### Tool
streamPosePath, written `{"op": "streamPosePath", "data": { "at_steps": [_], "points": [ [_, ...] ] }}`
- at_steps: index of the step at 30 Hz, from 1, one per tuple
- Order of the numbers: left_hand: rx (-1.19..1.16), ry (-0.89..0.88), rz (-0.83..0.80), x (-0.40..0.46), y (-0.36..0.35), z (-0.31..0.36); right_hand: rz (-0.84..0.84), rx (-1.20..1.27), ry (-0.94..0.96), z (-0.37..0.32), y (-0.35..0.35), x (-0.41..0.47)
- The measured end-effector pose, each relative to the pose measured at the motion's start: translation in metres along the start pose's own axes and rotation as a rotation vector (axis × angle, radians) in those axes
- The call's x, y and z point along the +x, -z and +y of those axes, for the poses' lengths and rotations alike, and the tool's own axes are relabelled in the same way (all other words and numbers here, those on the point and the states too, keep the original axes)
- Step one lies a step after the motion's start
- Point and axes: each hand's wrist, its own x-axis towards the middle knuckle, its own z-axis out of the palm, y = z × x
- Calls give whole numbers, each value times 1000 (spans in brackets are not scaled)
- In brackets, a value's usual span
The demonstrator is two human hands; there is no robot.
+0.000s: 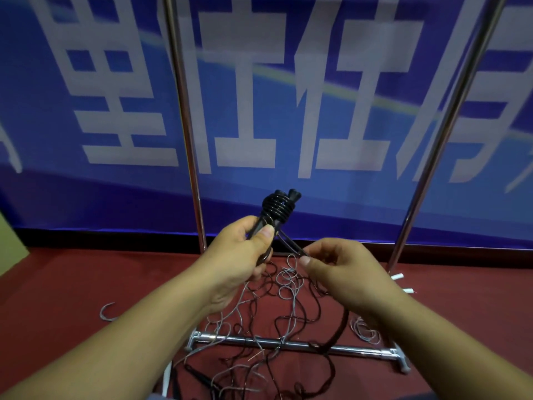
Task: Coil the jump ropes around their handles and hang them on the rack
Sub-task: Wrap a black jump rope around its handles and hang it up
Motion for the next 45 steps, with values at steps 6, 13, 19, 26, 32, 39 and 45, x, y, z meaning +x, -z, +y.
{"op": "streamPosePath", "data": {
  "at_steps": [6,13,19,26,32,39,45],
  "points": [
    [222,-47,121,7,7,-8,-72,-116,-30,5,1,2],
    [654,-120,250,16,12,-8,-134,2,-158,0,3,4],
    [777,-150,285,19,13,-7,-168,-90,-128,-1,4,-2],
    [937,-145,212,21,7,-16,-319,-243,55,-11,7,-18],
    [992,-108,114,22,9,-20,-214,-364,227,-6,10,-15],
    [1007,-35,-201,21,7,-30,-83,-548,339,-4,8,-19],
    [890,-86,-419,14,-3,-25,156,-582,310,1,25,-10]
  ]
}}
